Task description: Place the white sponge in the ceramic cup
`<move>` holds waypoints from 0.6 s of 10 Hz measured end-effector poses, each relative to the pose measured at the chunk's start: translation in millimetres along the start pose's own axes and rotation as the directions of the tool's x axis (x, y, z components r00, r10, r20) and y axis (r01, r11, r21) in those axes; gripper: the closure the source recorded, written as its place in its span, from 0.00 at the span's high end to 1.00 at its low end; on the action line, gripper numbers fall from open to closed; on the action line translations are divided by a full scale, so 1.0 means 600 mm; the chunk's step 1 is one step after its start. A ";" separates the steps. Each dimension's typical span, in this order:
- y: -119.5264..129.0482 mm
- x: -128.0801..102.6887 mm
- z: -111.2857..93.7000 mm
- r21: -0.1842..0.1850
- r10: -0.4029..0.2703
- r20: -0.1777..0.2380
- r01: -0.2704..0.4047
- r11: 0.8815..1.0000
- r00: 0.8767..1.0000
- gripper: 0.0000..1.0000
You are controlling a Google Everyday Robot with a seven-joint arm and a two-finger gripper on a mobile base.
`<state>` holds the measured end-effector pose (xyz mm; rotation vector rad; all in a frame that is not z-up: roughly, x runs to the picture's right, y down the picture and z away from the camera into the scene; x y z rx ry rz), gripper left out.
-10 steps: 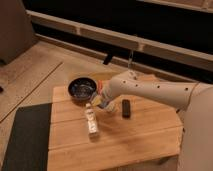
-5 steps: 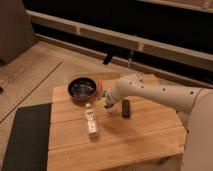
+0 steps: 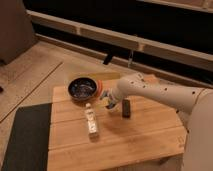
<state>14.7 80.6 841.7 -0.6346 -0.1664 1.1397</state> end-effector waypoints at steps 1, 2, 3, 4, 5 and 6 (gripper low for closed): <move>-0.008 0.002 -0.003 -0.004 0.020 0.011 -0.020 1.000 1.000 0.60; -0.016 0.006 -0.006 -0.009 0.040 0.020 -0.040 0.999 0.999 0.60; -0.026 0.012 -0.010 -0.013 0.058 0.029 -0.058 0.998 0.998 0.60; -0.033 0.015 -0.011 -0.016 0.072 0.036 -0.071 0.997 0.997 0.60; -0.039 0.018 -0.013 -0.020 0.084 0.042 -0.083 0.996 0.996 0.60; -0.044 0.022 -0.014 -0.024 0.093 0.046 -0.092 0.996 0.995 0.60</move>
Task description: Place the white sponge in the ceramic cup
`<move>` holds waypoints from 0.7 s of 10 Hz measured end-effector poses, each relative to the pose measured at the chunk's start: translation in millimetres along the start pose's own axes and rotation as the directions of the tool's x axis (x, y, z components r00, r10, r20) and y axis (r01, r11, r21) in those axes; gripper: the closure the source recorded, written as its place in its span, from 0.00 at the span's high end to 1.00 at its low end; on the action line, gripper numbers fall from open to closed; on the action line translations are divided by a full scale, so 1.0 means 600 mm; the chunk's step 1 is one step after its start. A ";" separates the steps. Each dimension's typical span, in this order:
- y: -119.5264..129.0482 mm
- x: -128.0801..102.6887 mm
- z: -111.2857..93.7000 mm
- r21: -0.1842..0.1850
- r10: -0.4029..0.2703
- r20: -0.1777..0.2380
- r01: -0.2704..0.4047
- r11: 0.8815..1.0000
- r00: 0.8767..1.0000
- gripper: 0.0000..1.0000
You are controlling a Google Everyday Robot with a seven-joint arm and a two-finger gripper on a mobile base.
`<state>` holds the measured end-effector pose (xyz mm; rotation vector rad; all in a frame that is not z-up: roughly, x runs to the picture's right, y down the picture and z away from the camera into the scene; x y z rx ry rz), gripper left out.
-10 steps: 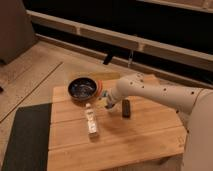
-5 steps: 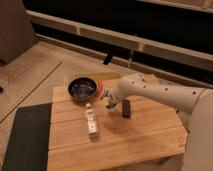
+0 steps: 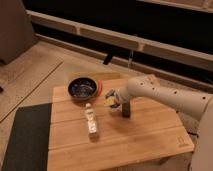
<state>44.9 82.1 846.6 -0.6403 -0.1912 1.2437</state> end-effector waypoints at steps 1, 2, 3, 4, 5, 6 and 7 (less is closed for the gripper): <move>-0.002 0.001 -0.002 -0.002 0.003 0.003 -0.003 1.000 1.000 0.60; -0.003 0.002 -0.003 -0.003 0.003 0.006 -0.003 1.000 1.000 0.60; -0.004 0.001 -0.006 -0.003 0.001 0.007 -0.001 1.000 1.000 0.60; -0.003 -0.004 -0.011 0.000 -0.006 0.017 0.006 1.000 1.000 0.60; -0.001 -0.008 -0.013 0.001 -0.011 0.023 0.011 1.000 1.000 0.60; 0.002 -0.014 -0.017 0.002 -0.020 0.031 0.020 1.000 0.999 0.60; 0.005 -0.018 -0.020 0.003 -0.026 0.036 0.026 1.000 0.999 0.60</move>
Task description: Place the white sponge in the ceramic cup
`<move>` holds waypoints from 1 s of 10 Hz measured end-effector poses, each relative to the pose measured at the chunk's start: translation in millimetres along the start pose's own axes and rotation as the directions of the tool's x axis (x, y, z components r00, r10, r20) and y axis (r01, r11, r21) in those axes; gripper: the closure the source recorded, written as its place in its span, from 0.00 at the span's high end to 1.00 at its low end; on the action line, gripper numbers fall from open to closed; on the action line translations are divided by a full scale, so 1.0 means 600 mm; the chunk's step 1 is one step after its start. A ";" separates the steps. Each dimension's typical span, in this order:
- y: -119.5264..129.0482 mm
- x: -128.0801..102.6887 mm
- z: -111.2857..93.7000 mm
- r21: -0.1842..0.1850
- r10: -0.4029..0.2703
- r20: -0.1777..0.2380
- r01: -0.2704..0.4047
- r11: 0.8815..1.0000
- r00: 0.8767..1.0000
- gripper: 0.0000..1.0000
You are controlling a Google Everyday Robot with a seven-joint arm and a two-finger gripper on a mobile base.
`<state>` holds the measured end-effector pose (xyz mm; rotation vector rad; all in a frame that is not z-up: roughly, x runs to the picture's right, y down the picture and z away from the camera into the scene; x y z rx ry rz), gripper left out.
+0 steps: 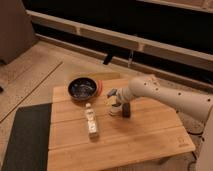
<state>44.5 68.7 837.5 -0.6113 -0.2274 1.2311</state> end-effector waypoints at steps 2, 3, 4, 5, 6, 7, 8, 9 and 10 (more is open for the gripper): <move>0.005 -0.007 -0.004 0.001 -0.011 0.008 0.011 1.000 1.000 0.60; 0.010 -0.009 -0.004 0.001 -0.019 0.009 0.019 1.000 1.000 0.60; 0.013 -0.010 -0.003 -0.001 -0.024 0.008 0.024 1.000 1.000 0.60; 0.017 -0.012 -0.003 -0.002 -0.030 0.008 0.030 1.000 1.000 0.60; 0.023 -0.013 -0.002 -0.005 -0.043 0.005 0.043 0.999 0.999 0.60; 0.028 -0.014 0.001 -0.008 -0.052 0.000 0.052 0.999 0.999 0.60; 0.032 -0.014 0.003 -0.009 -0.059 -0.006 0.059 0.998 0.998 0.60; 0.038 -0.012 0.010 -0.012 -0.075 -0.023 0.074 0.997 0.997 0.60; 0.040 -0.011 0.014 -0.010 -0.084 -0.035 0.084 0.996 0.996 0.60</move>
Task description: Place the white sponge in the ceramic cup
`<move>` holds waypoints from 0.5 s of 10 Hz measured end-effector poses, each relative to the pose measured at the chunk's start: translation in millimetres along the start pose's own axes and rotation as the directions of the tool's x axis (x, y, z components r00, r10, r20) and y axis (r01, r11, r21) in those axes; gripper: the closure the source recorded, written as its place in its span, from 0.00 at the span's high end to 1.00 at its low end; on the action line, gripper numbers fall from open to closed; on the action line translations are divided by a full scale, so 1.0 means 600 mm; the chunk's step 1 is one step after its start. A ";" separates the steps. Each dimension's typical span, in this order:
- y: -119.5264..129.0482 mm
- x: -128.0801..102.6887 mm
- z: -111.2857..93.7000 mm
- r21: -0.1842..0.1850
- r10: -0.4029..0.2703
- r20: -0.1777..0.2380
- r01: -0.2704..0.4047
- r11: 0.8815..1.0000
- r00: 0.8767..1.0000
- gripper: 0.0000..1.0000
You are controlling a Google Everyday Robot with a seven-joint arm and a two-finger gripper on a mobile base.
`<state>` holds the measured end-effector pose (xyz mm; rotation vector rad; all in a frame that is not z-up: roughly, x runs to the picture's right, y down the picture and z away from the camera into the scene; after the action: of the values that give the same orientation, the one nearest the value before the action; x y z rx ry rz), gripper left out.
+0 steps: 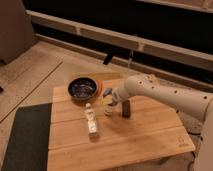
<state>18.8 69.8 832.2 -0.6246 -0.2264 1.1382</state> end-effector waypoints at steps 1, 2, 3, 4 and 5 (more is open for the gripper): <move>-0.002 0.001 0.003 0.011 -0.012 -0.016 0.013 1.000 1.000 0.60; -0.007 0.001 0.005 0.030 -0.018 -0.033 0.019 0.999 0.999 0.60; -0.010 0.001 0.004 0.044 -0.020 -0.041 0.022 0.999 0.999 0.60; -0.011 -0.001 0.003 0.052 -0.022 -0.046 0.025 0.998 0.999 0.60; -0.009 -0.005 0.002 0.063 -0.029 -0.053 0.032 0.998 0.998 0.60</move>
<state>21.3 65.9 836.8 -0.5921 -0.1536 1.0941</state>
